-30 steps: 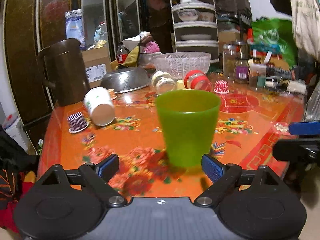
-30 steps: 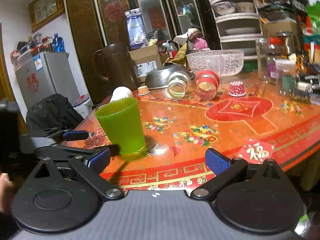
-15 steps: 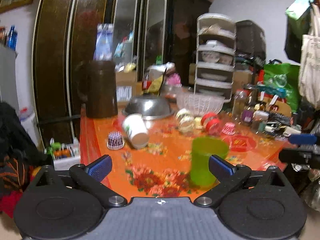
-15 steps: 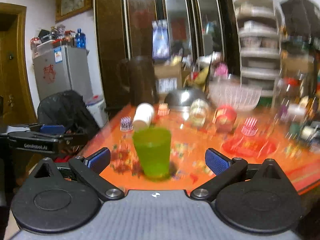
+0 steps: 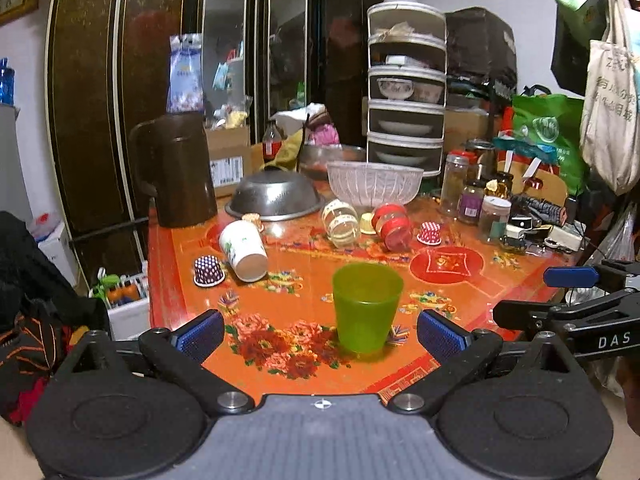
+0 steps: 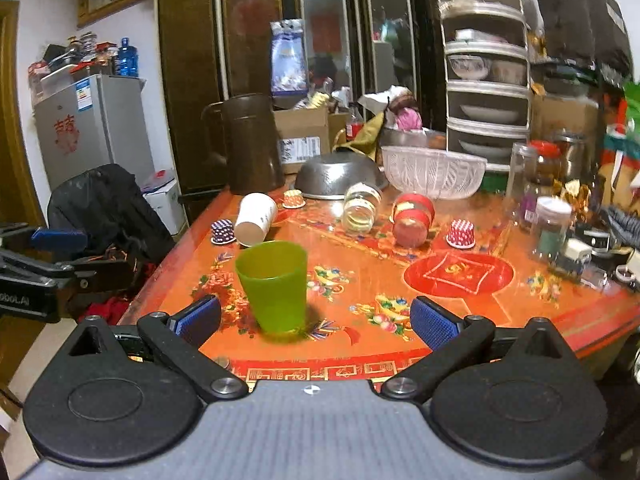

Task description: Flip cup upright

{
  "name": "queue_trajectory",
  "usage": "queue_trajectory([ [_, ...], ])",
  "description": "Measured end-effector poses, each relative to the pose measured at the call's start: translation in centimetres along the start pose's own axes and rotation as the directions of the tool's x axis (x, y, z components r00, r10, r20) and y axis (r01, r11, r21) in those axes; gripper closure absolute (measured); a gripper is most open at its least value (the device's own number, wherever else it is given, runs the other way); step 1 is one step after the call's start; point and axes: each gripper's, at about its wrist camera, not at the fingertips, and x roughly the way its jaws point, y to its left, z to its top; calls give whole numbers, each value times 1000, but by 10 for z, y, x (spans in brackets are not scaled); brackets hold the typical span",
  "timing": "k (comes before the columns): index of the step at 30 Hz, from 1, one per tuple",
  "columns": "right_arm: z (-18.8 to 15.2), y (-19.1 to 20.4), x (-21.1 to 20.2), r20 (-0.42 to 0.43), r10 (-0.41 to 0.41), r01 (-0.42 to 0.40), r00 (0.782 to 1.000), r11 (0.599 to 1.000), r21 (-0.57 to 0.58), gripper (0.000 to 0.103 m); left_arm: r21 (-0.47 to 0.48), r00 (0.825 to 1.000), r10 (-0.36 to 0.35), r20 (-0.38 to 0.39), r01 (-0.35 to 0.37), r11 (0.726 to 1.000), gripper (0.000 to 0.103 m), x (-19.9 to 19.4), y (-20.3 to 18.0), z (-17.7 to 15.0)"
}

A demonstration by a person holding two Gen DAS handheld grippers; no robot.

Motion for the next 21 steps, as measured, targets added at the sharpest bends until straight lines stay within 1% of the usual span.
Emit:
queue_trajectory([
  [5,0,-5,3,-28,-14,15,999,1000,20,1,-31,1000,9,-26,-9,999,0,4,5,0],
  [10,-3,-5,0,-45,9,-7,999,999,33,1,-31,998,32,-44,-34,999,0,7,7,0],
  [16,-3,-3,2,-53,21,-19,998,999,40,1,-25,998,27,-59,-28,999,0,11,5,-2],
  [21,-2,-2,0,-50,18,-16,999,999,35,1,-41,997,26,-70,-29,999,0,13,5,-3],
])
